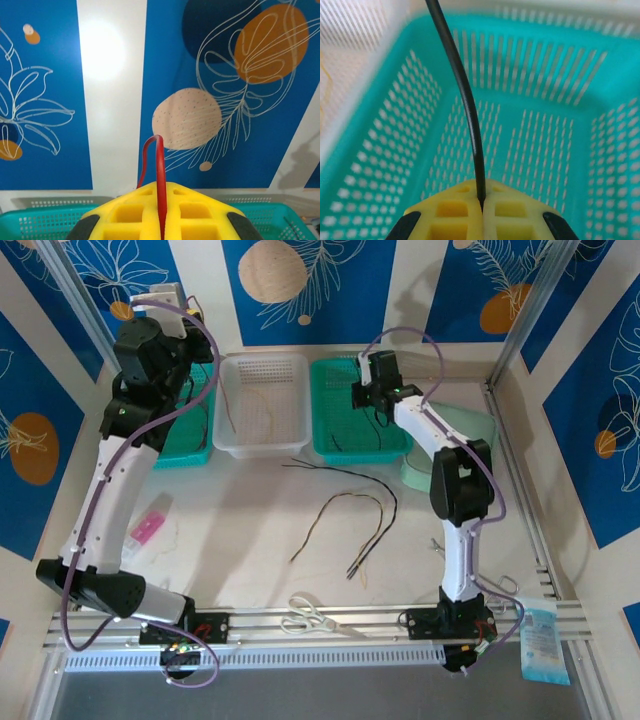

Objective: Untangle the cables

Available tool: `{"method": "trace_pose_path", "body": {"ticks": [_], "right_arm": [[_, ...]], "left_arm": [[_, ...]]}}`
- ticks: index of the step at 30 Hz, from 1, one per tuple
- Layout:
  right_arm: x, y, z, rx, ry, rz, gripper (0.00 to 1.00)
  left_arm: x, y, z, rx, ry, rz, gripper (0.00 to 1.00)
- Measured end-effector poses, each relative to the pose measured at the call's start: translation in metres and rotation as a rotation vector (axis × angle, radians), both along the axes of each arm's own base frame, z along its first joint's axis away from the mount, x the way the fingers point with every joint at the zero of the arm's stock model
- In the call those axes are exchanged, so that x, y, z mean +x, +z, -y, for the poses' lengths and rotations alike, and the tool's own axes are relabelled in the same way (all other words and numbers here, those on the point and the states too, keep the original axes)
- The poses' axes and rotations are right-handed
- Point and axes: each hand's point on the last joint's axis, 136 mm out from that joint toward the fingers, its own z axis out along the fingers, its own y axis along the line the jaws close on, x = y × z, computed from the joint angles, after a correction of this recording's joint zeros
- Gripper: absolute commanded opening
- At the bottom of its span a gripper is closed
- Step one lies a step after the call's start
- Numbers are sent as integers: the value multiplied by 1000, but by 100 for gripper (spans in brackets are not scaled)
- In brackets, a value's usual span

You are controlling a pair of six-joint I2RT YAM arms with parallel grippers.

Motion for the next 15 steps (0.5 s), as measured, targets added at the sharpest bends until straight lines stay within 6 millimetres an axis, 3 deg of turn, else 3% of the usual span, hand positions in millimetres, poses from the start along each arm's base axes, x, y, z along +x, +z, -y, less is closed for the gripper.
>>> {"method": "trace_pose_path", "body": {"ticks": [3, 8, 15], "right_arm": [[3, -30, -5, -22, 14, -107, 0], [8, -59, -13, -31, 38, -228, 2], [-1, -89, -11, -36, 43, -365, 39]], "left_arm": [[5, -7, -3, -2, 17, -19, 0], [6, -8, -8, -6, 34, -21, 0], [10, -17, -16, -3, 55, -42, 0]]}}
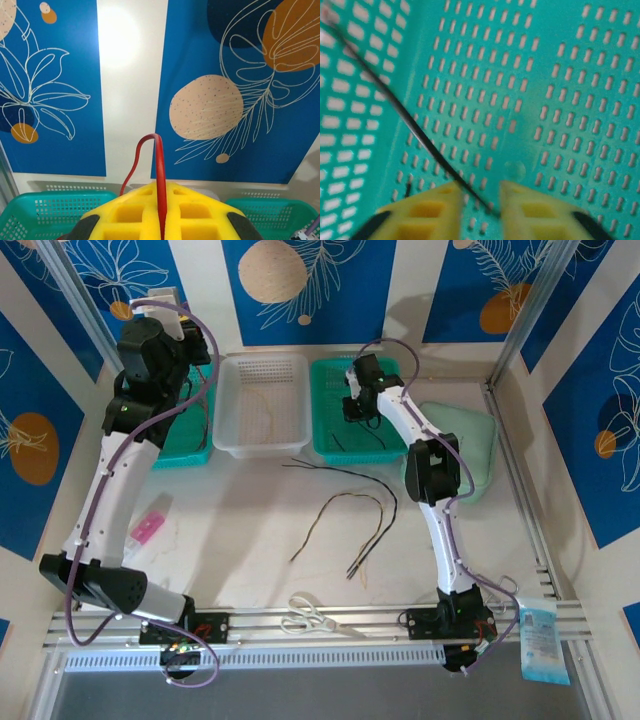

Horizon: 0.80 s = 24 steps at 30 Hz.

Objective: Untangle the cables

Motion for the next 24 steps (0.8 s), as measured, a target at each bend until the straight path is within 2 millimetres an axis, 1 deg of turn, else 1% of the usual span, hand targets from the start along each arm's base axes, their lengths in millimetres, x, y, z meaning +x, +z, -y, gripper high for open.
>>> {"method": "trace_pose_path", "body": {"ticks": [2, 3, 5, 6, 8, 9, 12, 17, 20, 22, 24], "right_arm": [[-7, -6, 3, -4, 2, -38, 48], [-9, -7, 4, -3, -2, -49, 51], [-10, -6, 6, 5, -6, -58, 62], [-11, -6, 6, 8, -8, -62, 64], [-12, 1, 8, 15, -12, -61, 71], [-12, 7, 9, 20, -14, -54, 73], [-18, 36, 11, 38, -16, -18, 75], [-33, 111, 13, 87, -5, 96, 76], [-43, 147, 14, 113, 3, 162, 76], [-51, 159, 15, 125, 8, 180, 76], [-57, 162, 17, 131, 10, 179, 76]], "left_arm": [[1, -3, -2, 0, 5, -6, 0], [1, -4, -2, 0, 6, -8, 0], [2, -5, -3, 2, 7, -10, 0], [2, -5, -3, 2, 7, -11, 0], [2, -5, -3, 6, 8, -11, 0], [2, -5, -3, 8, 10, -11, 0], [4, -6, -8, 31, 27, -12, 0], [13, -5, -21, 61, 77, -10, 0], [19, -7, -33, 77, 117, -15, 0], [23, -8, -42, 82, 145, -13, 0], [28, -9, -50, 82, 171, -8, 0]]}}
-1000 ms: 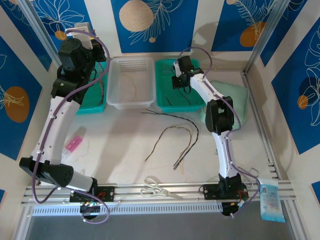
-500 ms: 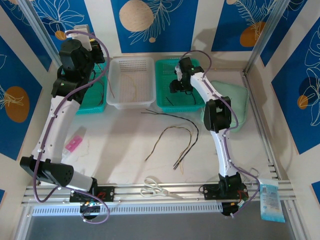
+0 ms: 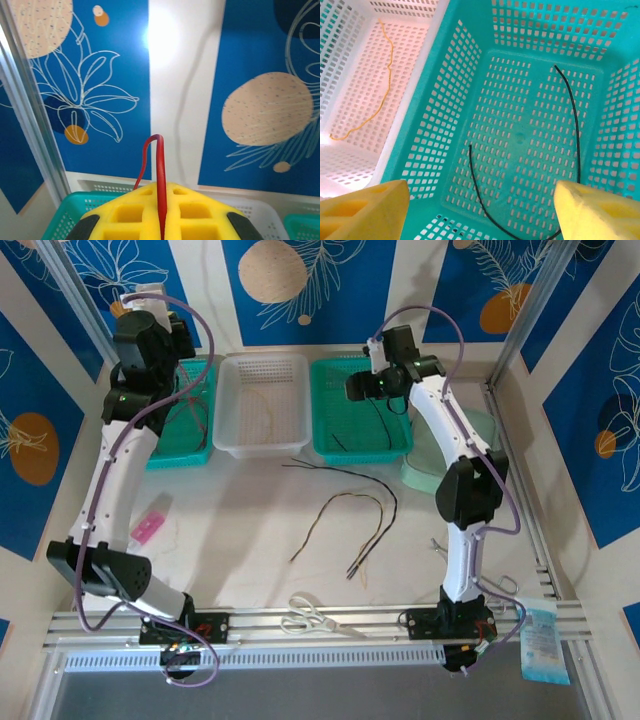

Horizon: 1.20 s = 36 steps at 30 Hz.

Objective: Untangle the cables

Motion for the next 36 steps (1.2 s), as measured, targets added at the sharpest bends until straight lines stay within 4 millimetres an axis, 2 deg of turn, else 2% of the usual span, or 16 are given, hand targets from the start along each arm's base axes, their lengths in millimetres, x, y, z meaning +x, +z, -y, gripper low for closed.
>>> {"method": "trace_pose_path", "body": {"ticks": [4, 10, 13, 18, 22, 25, 30, 36], "right_arm": [[-9, -12, 1, 3, 6, -34, 76], [-18, -34, 2, -4, 9, -91, 76], [-23, -33, 5, -2, 8, -92, 77], [-31, -7, 11, 16, 3, -45, 77], [-37, 4, 13, 42, 11, -27, 77], [-40, 0, 13, 49, 17, -40, 77], [-46, -14, 15, 49, 17, -77, 77], [-57, -8, 22, 55, 12, -77, 77]], "left_arm": [[15, -12, -17, 10, 60, -1, 0], [43, -55, -33, 32, 111, -80, 0], [51, -78, -42, 14, 131, -121, 0], [57, -120, -68, -70, 185, -186, 0], [64, -164, -80, -113, 215, -246, 0], [70, -197, -81, -126, 226, -304, 0], [83, -238, -86, -143, 244, -374, 0], [87, -289, -113, -214, 285, -464, 0]]}}
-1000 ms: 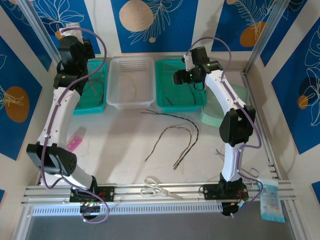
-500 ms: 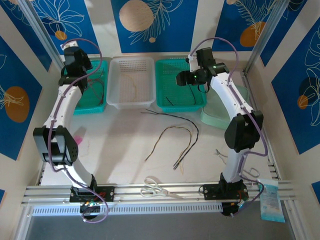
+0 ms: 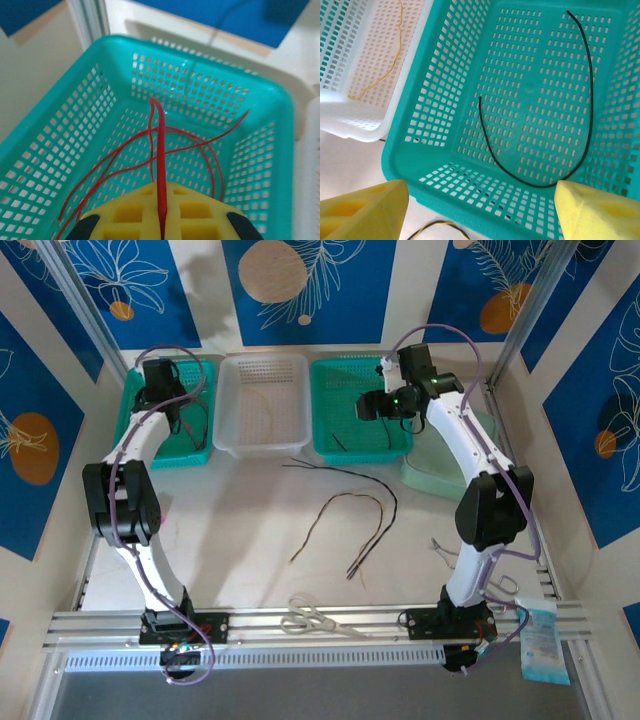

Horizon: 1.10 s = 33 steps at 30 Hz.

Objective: Untangle the cables

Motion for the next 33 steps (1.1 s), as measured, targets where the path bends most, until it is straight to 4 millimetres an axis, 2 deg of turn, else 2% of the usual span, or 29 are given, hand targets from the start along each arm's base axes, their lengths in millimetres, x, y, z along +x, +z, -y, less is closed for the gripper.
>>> {"method": "trace_pose_path", "body": {"ticks": [4, 11, 19, 27, 31, 33], "right_arm": [[-7, 15, 2, 16, 2, 29, 77], [-15, 19, 5, 26, 2, 35, 77], [-16, 15, 9, 26, -5, 22, 77], [-23, 9, 18, 25, -21, 2, 77], [-27, 9, 22, 25, -26, 1, 77], [-29, 12, 22, 26, -27, 5, 77]], "left_arm": [[-2, -34, -14, -38, 21, -71, 0], [10, -82, -9, -126, -24, -189, 0], [19, -112, 8, -226, -88, -281, 0], [13, -142, 19, -324, -101, -367, 0], [9, -148, 19, -343, -94, -394, 41], [8, -148, 19, -348, -94, -395, 56]]}}
